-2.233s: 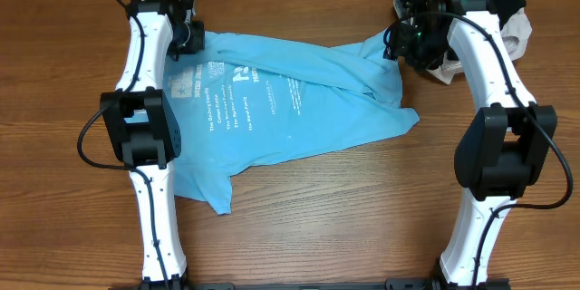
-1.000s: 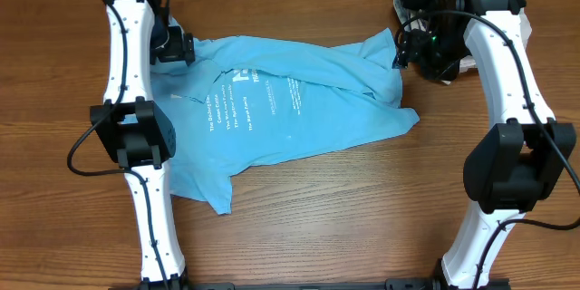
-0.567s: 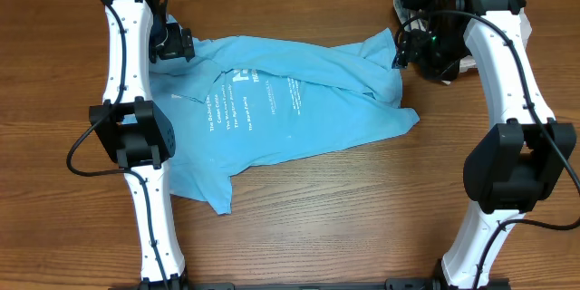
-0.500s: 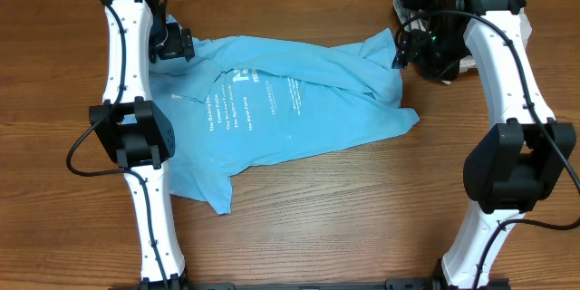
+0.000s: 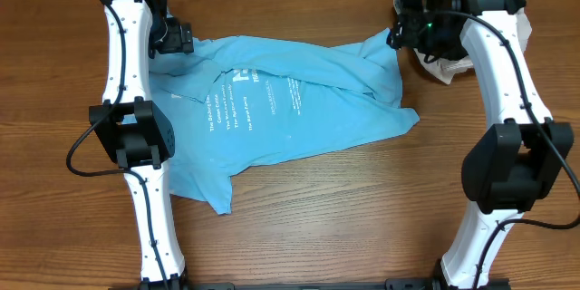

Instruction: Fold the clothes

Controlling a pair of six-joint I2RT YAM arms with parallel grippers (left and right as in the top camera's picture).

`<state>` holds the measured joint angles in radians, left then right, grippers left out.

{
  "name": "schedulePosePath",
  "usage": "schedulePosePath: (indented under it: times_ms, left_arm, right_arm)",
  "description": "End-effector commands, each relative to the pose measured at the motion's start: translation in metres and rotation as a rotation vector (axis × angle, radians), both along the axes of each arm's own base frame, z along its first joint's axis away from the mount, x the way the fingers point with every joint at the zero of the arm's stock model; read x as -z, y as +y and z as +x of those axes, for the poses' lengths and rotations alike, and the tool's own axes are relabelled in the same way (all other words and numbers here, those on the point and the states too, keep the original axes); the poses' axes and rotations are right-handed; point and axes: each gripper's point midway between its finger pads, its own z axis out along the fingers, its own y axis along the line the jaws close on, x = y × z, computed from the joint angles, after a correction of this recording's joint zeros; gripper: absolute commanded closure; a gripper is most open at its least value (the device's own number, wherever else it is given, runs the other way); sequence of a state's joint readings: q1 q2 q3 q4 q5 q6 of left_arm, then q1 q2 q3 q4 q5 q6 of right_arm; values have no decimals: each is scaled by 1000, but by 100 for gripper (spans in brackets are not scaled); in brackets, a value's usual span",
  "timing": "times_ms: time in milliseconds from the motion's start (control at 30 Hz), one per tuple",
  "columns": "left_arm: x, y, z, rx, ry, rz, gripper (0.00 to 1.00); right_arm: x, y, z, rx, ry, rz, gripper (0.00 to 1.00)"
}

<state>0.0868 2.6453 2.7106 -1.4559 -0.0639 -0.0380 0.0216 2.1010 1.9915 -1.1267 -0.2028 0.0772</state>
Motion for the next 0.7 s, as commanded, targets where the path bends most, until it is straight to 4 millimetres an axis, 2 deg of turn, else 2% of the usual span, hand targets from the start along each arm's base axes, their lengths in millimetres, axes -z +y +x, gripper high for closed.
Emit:
schedulePosePath:
  times_ms: [0, 133, 400, 467, 533, 600, 667]
  left_arm:
    - [-3, 2, 8, 71, -32, 10, 0]
    - [-8, 8, 28, 62, -117, 0, 0]
    - [-19, 5, 58, 74, -254, -38, 0]
    - [-19, 2, 63, 80, -274, -52, 4]
    - [-15, -1, 66, 87, -280, -67, 10]
    - [-5, -4, 67, 92, -268, -86, 24]
    - [7, -9, 66, 98, -247, -113, 57]
  right_arm:
    - [-10, 3, 13, -29, -68, -11, 18]
    - [11, 14, 27, -64, -74, 2, 18]
    - [72, 46, 37, -135, -12, -2, 19]
    - [84, 49, 38, -140, 2, -2, 19]
    - [90, 49, 38, -141, 9, -2, 19]
    - [92, 49, 39, -140, 7, -4, 22]
    - [91, 49, 42, -139, -4, -5, 32]
